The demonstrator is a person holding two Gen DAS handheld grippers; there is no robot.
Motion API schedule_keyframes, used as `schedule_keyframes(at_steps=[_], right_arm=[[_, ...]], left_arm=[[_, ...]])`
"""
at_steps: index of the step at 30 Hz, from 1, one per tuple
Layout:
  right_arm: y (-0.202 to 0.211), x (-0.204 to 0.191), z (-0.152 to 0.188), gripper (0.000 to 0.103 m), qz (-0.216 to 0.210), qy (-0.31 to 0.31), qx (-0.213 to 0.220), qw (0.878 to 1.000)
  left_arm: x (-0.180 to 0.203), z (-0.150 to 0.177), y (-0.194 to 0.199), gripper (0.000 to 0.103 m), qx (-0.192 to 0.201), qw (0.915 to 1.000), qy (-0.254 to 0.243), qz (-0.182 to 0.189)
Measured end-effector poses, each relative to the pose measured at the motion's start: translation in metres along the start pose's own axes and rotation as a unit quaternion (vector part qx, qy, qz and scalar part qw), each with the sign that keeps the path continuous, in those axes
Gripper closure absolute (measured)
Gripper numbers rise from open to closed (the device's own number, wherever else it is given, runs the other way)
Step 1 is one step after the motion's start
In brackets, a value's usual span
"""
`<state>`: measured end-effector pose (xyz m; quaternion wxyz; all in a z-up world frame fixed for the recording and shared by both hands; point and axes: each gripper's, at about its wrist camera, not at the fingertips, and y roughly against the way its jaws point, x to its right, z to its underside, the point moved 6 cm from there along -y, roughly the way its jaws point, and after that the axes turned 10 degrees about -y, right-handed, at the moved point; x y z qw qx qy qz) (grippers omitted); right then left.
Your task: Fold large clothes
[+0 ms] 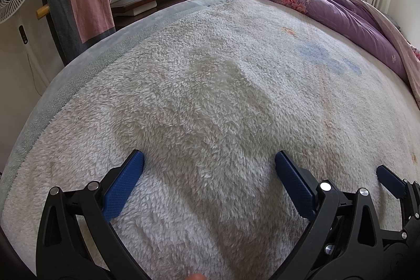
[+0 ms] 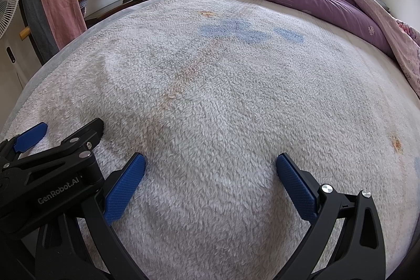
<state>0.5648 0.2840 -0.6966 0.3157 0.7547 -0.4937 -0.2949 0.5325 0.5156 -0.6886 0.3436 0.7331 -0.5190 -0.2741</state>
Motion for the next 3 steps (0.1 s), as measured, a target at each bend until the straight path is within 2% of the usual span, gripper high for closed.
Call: schedule_keyframes(at_steps=[3], right_arm=[[0.0001,0.0001,0.0000,0.007,0.000,0.000,0.000,1.000]], left_arm=[[-0.0002,0.0006,-0.0002,0.005,0.000,1.0000,0.000,0.000]])
